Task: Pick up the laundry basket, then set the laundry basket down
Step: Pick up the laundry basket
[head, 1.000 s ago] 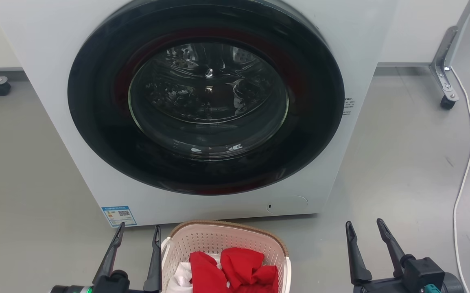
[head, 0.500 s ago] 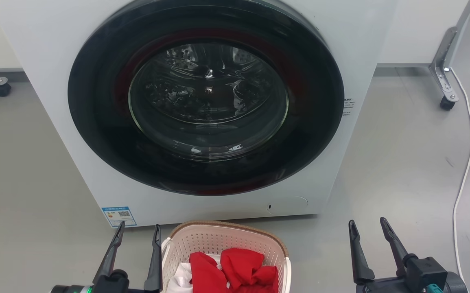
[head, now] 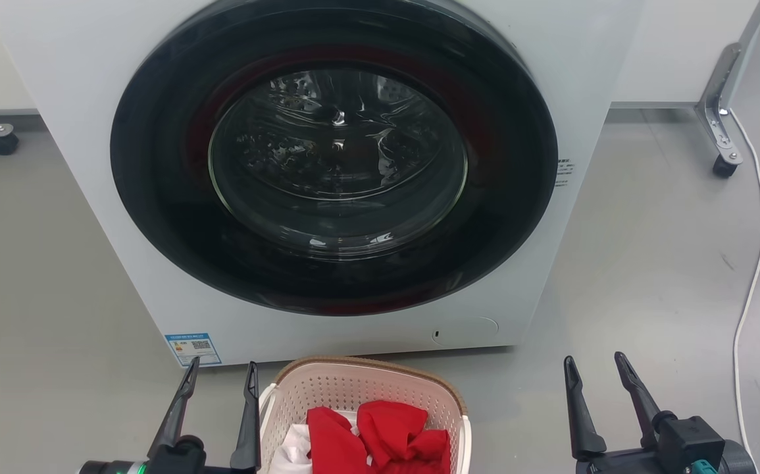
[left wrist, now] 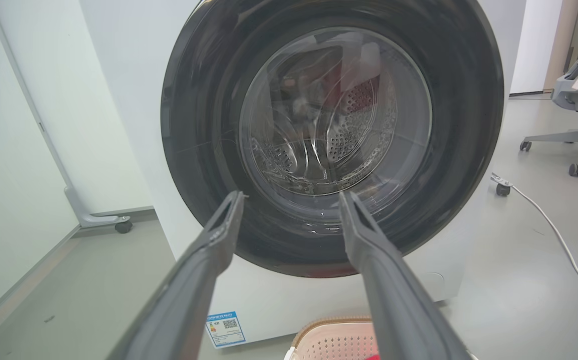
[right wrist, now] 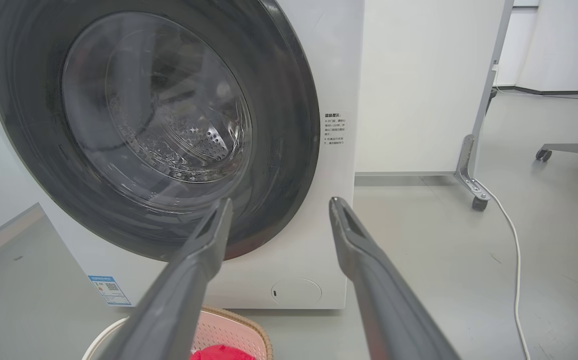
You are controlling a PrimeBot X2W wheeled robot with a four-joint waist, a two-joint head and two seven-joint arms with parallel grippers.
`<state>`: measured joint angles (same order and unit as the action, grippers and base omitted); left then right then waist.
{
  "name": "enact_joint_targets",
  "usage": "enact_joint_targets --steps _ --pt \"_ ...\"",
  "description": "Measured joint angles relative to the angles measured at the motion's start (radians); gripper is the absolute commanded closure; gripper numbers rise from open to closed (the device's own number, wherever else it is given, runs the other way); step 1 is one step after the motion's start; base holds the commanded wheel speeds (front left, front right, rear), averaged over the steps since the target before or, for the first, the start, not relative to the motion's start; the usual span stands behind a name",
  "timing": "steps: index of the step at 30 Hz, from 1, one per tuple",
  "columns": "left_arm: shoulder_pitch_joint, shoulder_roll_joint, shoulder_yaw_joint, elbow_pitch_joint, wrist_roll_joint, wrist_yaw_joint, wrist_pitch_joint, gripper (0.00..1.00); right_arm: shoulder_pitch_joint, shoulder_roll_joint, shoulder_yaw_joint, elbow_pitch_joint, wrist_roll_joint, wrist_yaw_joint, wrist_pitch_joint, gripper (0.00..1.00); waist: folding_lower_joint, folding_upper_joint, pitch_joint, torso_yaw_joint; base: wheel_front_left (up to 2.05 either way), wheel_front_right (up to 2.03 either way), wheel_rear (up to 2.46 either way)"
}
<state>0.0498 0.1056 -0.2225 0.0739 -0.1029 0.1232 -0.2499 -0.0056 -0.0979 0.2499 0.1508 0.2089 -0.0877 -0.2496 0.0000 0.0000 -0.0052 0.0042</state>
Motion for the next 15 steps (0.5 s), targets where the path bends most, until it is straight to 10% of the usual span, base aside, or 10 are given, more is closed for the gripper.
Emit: enact_joint_targets --steps 15 --pt "-0.006 0.0 0.007 -0.04 0.006 0.0 -0.003 0.0 -0.023 0.004 -0.007 -0.062 -0.014 0.013 -0.004 0.0 0.0 0.0 0.088 -0.006 0.0 0.0 0.0"
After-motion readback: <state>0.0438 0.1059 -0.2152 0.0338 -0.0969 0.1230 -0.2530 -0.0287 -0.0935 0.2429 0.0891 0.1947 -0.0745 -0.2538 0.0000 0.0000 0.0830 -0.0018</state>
